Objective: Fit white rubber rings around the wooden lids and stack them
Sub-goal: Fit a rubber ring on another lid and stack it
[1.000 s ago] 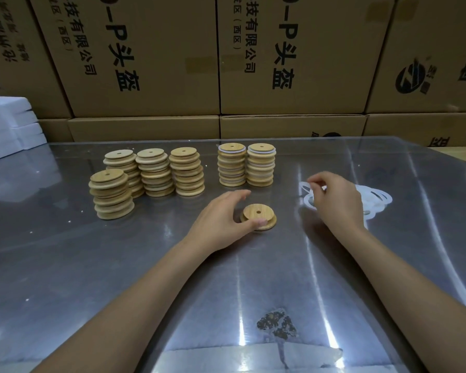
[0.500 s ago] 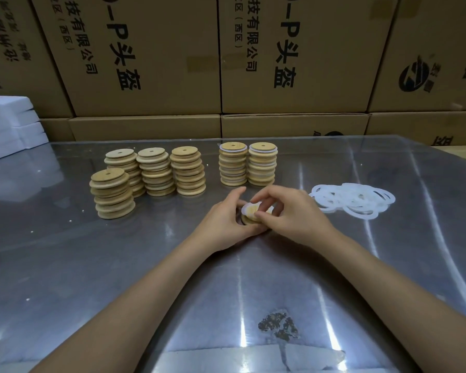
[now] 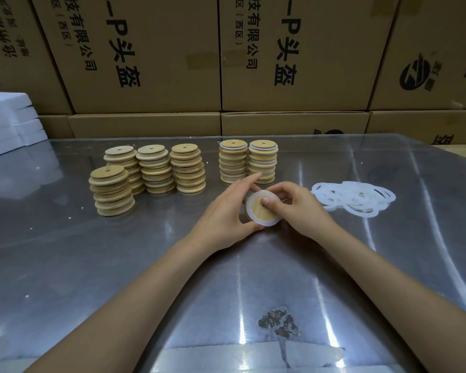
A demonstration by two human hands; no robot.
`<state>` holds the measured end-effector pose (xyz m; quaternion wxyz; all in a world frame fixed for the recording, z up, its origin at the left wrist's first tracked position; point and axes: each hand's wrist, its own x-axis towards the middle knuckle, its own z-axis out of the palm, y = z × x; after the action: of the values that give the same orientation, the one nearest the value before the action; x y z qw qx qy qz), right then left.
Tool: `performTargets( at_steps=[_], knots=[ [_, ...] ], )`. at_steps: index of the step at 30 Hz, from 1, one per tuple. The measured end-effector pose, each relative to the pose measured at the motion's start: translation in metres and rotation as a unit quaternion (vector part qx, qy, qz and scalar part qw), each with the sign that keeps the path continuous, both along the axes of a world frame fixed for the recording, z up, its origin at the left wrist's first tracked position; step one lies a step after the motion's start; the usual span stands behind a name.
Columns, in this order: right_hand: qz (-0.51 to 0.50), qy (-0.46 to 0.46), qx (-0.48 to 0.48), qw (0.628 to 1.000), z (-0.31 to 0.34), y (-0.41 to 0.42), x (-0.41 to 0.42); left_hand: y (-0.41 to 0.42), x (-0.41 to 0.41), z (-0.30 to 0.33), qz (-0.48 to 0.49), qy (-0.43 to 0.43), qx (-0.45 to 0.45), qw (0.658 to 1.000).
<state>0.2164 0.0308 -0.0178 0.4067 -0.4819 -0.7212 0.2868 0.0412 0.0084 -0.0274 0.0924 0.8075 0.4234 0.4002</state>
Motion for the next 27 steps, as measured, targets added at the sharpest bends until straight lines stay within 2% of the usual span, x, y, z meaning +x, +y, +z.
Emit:
performTargets(
  at_steps=[4, 8, 12, 20, 27],
  knots=[
    [-0.006, 0.069, 0.023, 0.997, 0.003, -0.002, 0.000, 0.000, 0.001, 0.002, -0.006, -0.055, -0.061, 0.997],
    [0.014, 0.116, 0.024, 0.993, 0.004, -0.005, -0.003, -0.001, 0.002, 0.006, 0.029, -0.177, -0.107, 0.978],
    [0.032, 0.123, 0.032, 0.991, 0.001, -0.008, -0.007, -0.002, -0.001, 0.010, 0.068, -0.183, -0.087, 0.977],
    [0.002, 0.152, 0.046, 0.987, 0.004, -0.010, -0.007, -0.004, -0.002, 0.012, 0.073, -0.229, -0.095, 0.966],
    [0.010, 0.209, -0.042, 0.977, 0.006, -0.014, -0.008, -0.003, -0.003, 0.012, 0.066, -0.283, -0.151, 0.945]
  ],
)
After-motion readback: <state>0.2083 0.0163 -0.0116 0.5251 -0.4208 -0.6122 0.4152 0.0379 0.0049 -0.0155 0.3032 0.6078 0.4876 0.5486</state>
